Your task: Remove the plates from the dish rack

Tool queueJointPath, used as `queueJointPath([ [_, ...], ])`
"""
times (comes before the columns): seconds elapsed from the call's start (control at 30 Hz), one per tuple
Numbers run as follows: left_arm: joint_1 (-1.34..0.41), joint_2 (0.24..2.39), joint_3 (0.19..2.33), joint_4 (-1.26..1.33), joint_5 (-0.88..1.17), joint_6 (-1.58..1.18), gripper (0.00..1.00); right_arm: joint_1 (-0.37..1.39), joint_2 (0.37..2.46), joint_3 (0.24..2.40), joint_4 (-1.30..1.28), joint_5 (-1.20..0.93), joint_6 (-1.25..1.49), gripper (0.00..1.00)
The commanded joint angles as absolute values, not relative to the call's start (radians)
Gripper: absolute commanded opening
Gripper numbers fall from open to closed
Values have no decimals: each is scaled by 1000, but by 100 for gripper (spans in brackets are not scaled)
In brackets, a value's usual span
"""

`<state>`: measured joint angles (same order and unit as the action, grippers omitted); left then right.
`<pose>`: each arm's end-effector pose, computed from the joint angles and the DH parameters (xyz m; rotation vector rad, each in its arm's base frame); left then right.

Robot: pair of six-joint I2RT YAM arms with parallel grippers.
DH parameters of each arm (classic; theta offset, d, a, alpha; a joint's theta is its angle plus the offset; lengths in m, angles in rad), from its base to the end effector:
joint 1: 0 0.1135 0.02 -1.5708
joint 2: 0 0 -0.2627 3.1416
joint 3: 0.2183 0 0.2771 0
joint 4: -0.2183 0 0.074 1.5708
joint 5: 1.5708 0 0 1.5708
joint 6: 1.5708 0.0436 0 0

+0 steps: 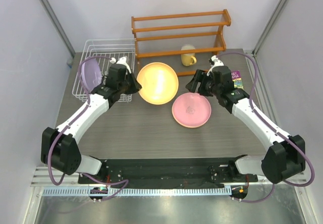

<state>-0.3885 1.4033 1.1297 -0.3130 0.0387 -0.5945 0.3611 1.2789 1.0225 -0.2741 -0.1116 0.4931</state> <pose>0.3240 -0.1344 0.2921 -0.2054 2.2111 -0.5997 0.3000 0.1185 0.2952 0.0735 2.1600 0.6223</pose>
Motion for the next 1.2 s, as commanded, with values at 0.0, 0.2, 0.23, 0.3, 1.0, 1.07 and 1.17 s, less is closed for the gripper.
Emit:
queueJointPath([
  [0.0,-414,1371,1134,-253,71,-618,0,388,1314,1094,-196,-120,500,75],
  [0.2,-452,1371,1129,-265,58,-615,0,419,1370,1112,-195,-75,477,75],
  [0.23,-456,1371,1124,-265,58,-617,0,431,1384,1115,-195,-68,474,75],
  [0.3,-468,1373,1123,-267,51,-618,0,440,1397,1120,-195,-57,468,75],
  [1.0,-488,1344,1109,-230,137,-598,19,459,1379,1088,-224,44,449,1],
  [1.07,-488,1348,1111,-235,127,-597,48,457,1358,1086,-239,70,453,1],
  [1.17,-488,1348,1106,-238,101,-588,82,445,1322,1080,-279,113,451,1],
])
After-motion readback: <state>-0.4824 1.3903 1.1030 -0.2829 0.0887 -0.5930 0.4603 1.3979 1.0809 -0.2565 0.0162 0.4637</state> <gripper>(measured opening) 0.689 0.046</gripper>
